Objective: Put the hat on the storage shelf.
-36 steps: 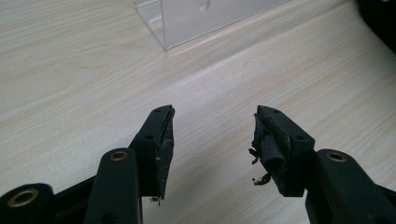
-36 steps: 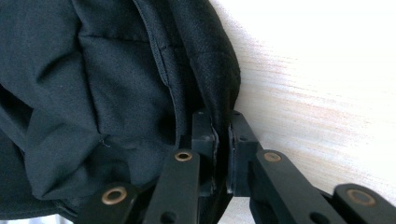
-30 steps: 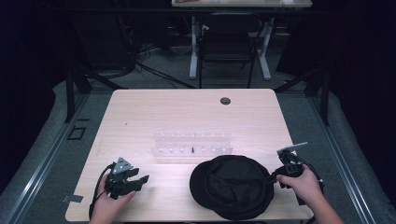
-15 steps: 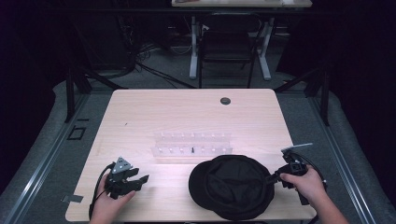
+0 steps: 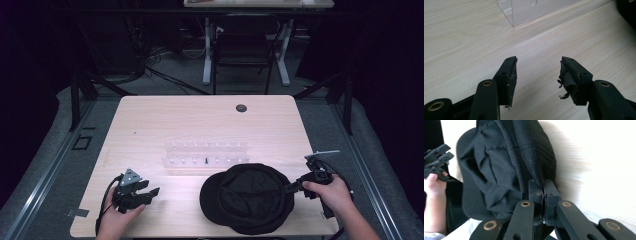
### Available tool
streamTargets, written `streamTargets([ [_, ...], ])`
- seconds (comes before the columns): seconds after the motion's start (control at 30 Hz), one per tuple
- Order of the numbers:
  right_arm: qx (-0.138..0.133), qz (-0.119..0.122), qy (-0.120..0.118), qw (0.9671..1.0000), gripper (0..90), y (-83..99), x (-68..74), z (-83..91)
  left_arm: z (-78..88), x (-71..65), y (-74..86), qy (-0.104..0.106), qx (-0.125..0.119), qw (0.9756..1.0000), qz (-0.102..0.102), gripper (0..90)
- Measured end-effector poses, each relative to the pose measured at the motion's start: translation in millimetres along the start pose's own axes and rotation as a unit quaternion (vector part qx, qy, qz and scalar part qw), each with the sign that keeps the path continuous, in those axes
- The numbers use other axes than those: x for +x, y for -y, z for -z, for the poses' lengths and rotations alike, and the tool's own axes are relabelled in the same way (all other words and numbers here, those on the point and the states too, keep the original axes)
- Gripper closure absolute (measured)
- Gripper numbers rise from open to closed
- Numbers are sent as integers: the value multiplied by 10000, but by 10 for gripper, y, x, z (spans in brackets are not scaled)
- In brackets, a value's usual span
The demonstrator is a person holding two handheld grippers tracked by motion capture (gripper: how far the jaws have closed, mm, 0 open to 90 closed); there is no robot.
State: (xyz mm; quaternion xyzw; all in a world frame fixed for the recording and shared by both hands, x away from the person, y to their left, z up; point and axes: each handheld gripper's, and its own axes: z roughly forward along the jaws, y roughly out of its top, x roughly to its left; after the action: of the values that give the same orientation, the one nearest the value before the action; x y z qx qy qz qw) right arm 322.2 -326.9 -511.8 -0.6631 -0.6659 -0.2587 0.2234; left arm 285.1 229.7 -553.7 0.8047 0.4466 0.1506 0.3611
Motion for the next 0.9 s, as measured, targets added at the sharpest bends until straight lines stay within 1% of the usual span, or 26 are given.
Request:
streamTargets([
  [0.03, 27, 28, 2, 10000, 875, -3, 34, 28, -6, -2, 3, -15, -37, 10000, 12, 479],
  [0.07, 8, 36, 16, 10000, 876, -3, 59, 41, 2, 2, 0, 12, 11, 10000, 6, 479],
  [0.1, -56, 34, 14, 10000, 876, -1, 93, 55, 1, 2, 1, 10, 4, 10000, 12, 479],
  [0.17, -42, 51, 103, 9999, 876, -2, 172, 95, 5, 2, 1, 8, 7, 10000, 8, 479],
  [0.2, -117, -15, 145, 9998, 876, 4, 223, 99, 3, 0, 3, 9, -19, 10000, 14, 479],
  [0.23, 36, 141, 202, 9997, 876, -8, 246, 137, 3, -1, 4, 4, -28, 10000, 13, 478],
  [0.33, -36, 133, 368, 9992, 876, -5, 376, 161, 2, -3, 5, 5, -25, 10000, 19, 478],
  [0.4, 36, 278, 487, 9984, 876, -17, 453, 199, 2, -3, 5, 5, -26, 10000, 20, 478],
  [0.43, -53, 233, 509, 9984, 876, -15, 501, 202, 2, -3, 5, 4, -25, 10000, 19, 478],
  [0.5, 100, 400, 627, 9972, 876, -34, 582, 251, 1, -3, 5, 0, -27, 10000, 19, 478],
  [0.53, -62, 296, 680, 9972, 876, -26, 624, 238, 2, -3, 5, 4, -23, 10000, 18, 478],
  [0.57, -47, 324, 736, 9968, 876, -30, 661, 251, 2, -3, 6, 3, -26, 10000, 22, 478],
  [0.6, 79, 407, 806, 9959, 876, -45, 691, 280, 3, -3, 6, 2, -24, 10000, 18, 478],
  [0.67, -22, 393, 1017, 9940, 876, -49, 777, 296, 4, -3, 6, 4, -23, 10000, 15, 478],
  [0.7, 49, 484, 1171, 9919, 875, -56, 808, 318, 4, -3, 6, 3, -22, 10000, 14, 478],
  [0.73, 127, 547, 1251, 9906, 876, -69, 838, 333, 4, -3, 5, 1, -22, 10000, 12, 478],
  [0.77, 90, 577, 1366, 9889, 876, -69, 880, 346, 4, -3, 5, 1, -22, 10000, 10, 478],
  [0.8, 27, 554, 1417, 9884, 876, -66, 906, 347, 7, -3, 4, 2, 0, 10000, 1, 478],
  [0.83, 165, 634, 1481, 9868, 875, -84, 934, 376, 8, -2, 4, 10, 12, 10000, -1, 478],
  [0.87, 12, 544, 1506, 9871, 876, -74, 968, 363, 6, -4, 5, 2, 7, 10000, 1, 478],
  [0.9, 49, 575, 1603, 9854, 876, -79, 996, 374, 6, -4, 4, 4, 8, 10000, -5, 478],
])
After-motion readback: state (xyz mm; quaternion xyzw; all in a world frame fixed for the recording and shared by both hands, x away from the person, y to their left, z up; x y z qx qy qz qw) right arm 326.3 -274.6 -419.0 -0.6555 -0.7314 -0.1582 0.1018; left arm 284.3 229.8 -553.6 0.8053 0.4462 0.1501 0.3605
